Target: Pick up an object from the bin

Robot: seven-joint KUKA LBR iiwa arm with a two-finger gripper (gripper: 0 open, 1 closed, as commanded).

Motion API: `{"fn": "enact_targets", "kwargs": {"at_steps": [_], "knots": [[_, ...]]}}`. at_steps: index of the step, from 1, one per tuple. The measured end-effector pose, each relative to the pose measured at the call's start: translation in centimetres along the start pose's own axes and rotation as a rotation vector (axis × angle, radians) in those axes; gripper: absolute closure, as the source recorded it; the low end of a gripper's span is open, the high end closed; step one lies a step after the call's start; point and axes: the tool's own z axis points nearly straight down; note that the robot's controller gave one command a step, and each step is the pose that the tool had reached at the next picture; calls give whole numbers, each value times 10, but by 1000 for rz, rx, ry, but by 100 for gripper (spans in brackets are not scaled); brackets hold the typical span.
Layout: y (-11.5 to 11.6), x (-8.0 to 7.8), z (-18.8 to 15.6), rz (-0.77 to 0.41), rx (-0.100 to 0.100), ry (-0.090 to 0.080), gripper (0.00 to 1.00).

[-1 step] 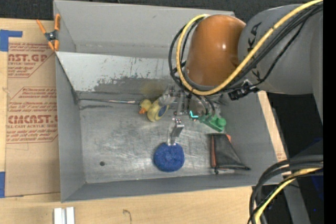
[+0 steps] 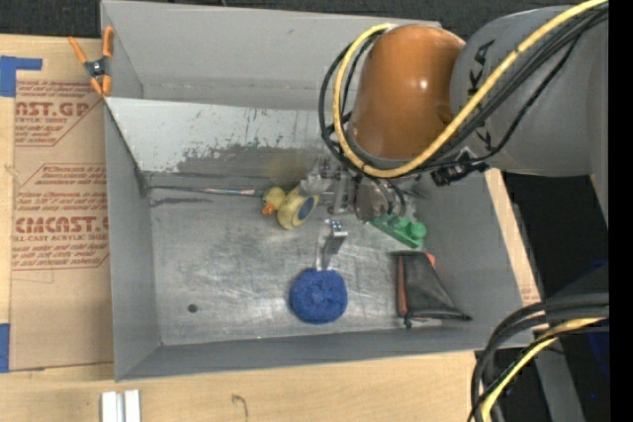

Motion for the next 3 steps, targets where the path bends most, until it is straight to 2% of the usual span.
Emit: {"fn": "enact_targets", "kwargs": {"at_steps": [1,2,3], "knots": [[-6,17,40,-212,1,-9,0],[-16,54,63,-320,0,4,0],[-19,60,40,-246,0,0,0]]}}
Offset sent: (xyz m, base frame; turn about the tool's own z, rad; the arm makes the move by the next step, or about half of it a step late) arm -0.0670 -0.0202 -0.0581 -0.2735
